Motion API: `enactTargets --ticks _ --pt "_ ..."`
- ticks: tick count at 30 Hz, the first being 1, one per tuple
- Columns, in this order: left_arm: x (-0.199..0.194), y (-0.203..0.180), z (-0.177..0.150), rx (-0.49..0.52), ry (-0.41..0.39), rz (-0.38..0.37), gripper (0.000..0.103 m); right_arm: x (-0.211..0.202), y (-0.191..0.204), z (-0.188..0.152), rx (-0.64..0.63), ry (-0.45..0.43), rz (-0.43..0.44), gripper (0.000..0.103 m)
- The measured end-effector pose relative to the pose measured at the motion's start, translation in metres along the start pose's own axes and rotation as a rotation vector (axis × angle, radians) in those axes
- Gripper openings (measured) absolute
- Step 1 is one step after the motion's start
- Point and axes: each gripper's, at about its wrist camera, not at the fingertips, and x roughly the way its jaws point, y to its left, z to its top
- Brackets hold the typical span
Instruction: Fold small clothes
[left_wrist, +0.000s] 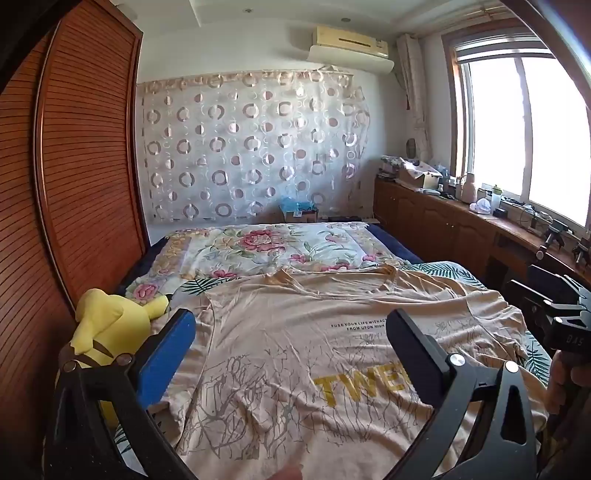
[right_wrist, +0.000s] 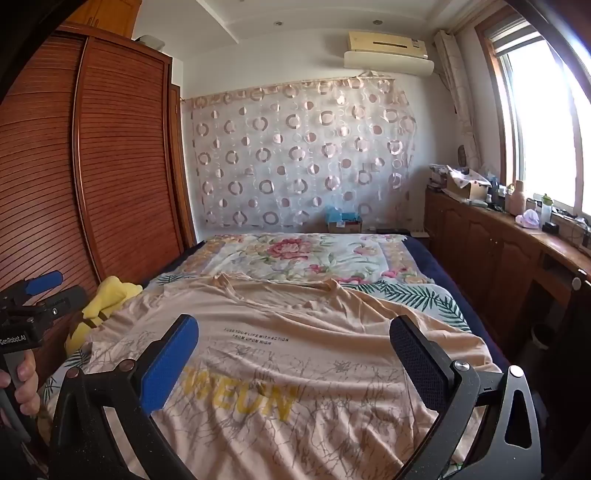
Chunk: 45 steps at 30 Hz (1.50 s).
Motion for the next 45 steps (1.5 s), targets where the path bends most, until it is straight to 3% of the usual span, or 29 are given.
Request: enactTargets --ticks 45 --pt "-0.0043 -0.0019 0.0047 0.005 -0.021 0.007 0.103 -0.0003 0.003 0.0003 -0.006 0.0 -0.005 0.103"
